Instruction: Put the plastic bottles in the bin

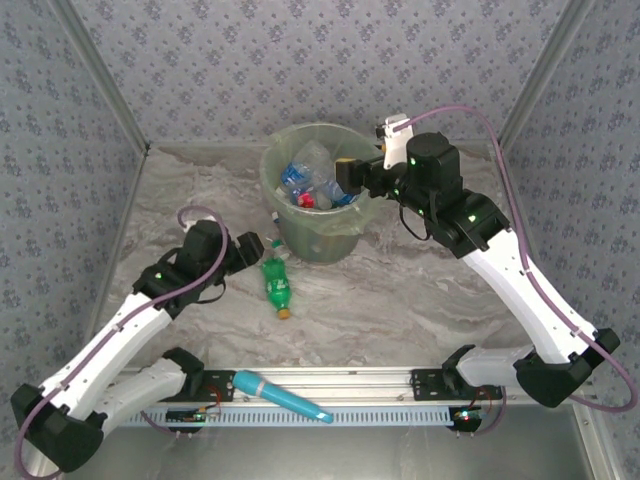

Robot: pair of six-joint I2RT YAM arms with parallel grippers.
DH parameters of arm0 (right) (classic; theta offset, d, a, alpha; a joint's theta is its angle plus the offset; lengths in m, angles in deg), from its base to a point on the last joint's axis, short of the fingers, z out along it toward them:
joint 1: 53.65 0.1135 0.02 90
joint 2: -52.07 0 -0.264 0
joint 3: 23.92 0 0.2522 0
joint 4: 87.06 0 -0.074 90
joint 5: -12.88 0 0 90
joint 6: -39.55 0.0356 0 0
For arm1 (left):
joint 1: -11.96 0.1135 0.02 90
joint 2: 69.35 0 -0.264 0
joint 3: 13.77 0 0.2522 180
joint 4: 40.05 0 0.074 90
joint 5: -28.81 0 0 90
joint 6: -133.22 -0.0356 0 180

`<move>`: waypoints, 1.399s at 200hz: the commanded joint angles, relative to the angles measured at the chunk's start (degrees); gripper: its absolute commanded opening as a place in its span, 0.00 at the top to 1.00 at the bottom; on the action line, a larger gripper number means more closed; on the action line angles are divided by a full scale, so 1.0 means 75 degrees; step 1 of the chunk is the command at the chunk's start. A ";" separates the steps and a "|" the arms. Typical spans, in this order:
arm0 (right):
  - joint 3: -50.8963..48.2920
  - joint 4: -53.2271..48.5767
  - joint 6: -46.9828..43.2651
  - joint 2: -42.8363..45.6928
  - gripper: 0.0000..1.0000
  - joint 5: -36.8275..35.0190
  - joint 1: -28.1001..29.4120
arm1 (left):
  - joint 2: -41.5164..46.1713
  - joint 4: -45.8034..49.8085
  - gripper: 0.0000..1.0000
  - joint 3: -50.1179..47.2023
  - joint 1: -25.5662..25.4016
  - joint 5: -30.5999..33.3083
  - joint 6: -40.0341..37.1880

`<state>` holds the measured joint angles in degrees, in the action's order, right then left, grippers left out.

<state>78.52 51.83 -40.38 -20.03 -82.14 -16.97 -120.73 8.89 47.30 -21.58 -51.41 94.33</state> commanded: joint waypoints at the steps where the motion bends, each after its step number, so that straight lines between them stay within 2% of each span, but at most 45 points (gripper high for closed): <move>1: -0.0111 0.0131 -0.0100 0.0269 0.00 0.0112 0.0019 | -0.0250 -0.0457 0.10 -0.0393 -0.0070 -0.0442 0.0746; 29: -0.0223 0.0069 -0.0135 0.0444 0.00 0.0057 -0.0008 | -0.0896 -0.1023 0.10 -0.0689 -0.0106 -0.1053 0.0896; 64: -0.0304 -0.0070 -0.0135 0.0628 0.00 0.0009 -0.0058 | -0.2021 -0.1168 0.10 -0.0477 -0.0104 -0.1392 0.0734; 121: -0.0420 -0.0228 -0.0135 0.0873 0.00 -0.0151 -0.0122 | -0.3716 -0.0899 0.12 0.0225 -0.0053 -0.1834 0.0368; 197: -0.0533 -0.0320 -0.0114 0.1105 0.00 -0.0285 -0.0179 | -0.4687 -0.1123 0.15 0.0441 0.0241 -0.2173 -0.0005; 252: -0.0654 -0.0337 -0.0082 0.1199 0.00 -0.0314 -0.0200 | -0.5150 -0.1141 0.25 0.0472 0.0331 -0.2344 -0.0152; 280: -0.0662 -0.0337 -0.0079 0.1200 0.00 -0.0320 -0.0204 | -0.4955 -0.1244 0.37 0.0408 0.0333 -0.2274 -0.0105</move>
<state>74.06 49.99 -40.62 -11.88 -83.76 -18.17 -159.13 0.36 49.79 -19.53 -68.09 93.87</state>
